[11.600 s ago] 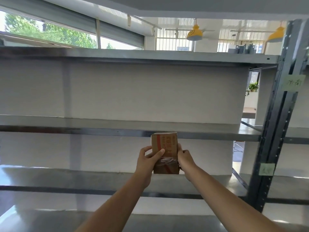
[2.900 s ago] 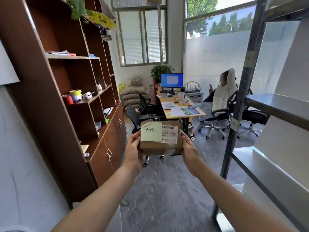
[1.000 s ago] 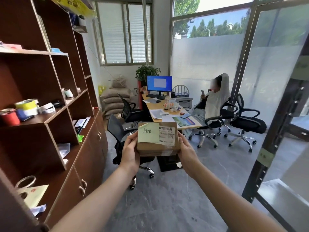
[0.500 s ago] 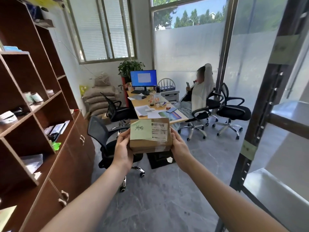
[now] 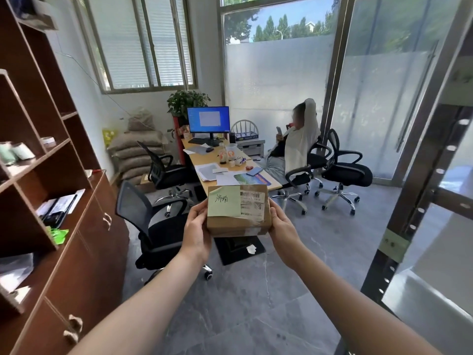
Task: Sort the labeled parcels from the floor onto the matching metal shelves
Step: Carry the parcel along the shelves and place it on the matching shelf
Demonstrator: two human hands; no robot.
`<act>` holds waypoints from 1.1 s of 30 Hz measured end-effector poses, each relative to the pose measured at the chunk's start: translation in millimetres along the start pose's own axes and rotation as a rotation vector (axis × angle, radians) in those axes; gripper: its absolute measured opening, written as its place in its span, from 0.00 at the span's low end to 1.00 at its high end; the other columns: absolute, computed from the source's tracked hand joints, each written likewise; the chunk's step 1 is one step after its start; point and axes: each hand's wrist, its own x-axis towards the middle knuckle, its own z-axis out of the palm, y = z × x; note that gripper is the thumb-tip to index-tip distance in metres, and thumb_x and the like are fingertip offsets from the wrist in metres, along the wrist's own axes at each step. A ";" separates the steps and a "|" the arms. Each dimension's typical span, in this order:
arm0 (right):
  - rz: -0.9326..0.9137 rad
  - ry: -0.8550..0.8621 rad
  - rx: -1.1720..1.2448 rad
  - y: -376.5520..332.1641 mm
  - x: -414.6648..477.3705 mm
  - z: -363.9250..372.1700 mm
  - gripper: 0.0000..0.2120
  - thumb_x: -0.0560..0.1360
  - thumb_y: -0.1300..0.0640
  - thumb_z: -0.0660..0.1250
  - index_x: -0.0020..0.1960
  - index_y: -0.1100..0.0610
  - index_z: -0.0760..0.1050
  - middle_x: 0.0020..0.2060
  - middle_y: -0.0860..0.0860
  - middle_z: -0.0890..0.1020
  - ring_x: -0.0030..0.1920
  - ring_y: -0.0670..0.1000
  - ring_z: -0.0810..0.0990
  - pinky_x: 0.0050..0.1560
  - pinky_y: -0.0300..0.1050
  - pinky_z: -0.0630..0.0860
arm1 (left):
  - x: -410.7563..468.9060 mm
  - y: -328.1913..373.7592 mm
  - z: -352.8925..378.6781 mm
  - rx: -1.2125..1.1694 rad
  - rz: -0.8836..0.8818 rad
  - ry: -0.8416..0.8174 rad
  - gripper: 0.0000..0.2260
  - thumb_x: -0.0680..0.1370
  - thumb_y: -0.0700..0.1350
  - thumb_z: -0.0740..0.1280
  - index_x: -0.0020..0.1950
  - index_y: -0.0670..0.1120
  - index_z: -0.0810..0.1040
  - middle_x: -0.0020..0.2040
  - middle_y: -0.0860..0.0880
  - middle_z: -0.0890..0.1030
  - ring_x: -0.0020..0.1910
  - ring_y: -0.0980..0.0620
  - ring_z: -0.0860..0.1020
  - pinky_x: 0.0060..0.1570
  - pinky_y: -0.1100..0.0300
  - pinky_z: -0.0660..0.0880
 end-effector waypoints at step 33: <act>-0.143 0.634 -0.140 -13.5 4.4 -25.6 0.17 0.85 0.52 0.51 0.70 0.52 0.69 0.61 0.55 0.81 0.62 0.55 0.79 0.59 0.49 0.77 | 125.1 -53.4 70.4 0.095 -0.277 -0.635 0.18 0.83 0.39 0.56 0.70 0.48 0.76 0.61 0.44 0.83 0.59 0.47 0.82 0.46 0.60 0.79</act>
